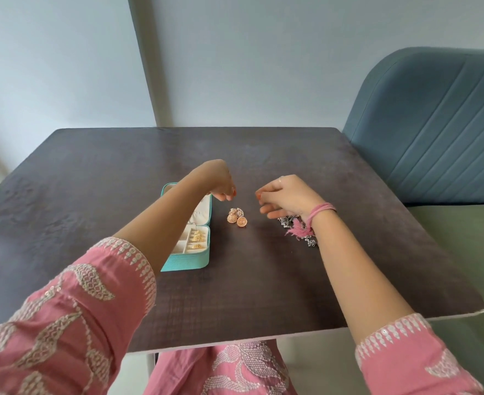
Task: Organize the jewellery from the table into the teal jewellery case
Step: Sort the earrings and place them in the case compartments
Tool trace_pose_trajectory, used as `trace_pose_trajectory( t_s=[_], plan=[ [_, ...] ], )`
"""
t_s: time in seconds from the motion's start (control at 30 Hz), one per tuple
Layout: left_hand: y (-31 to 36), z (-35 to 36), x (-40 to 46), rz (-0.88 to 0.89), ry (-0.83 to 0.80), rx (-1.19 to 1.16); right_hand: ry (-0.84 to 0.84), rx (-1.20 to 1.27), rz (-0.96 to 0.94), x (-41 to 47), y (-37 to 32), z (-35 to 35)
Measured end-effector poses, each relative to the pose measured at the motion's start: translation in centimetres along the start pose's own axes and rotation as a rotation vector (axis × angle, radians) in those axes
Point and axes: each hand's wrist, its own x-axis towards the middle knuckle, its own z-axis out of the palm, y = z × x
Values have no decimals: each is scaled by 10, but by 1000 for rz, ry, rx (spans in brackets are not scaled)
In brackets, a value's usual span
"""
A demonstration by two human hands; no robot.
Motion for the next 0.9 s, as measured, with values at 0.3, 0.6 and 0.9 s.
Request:
trace_pose_trajectory(
  t_s=[0.3, 0.6, 0.9],
  plan=[
    [27, 17, -6, 196, 36, -77, 280, 37, -19, -23, 28, -76],
    [73, 57, -5, 308, -23, -68, 325, -219, -52, -25, 81, -101],
    [86, 78, -3, 336, -30, 65, 212, -549, -173, -25, 84, -92]
  ],
)
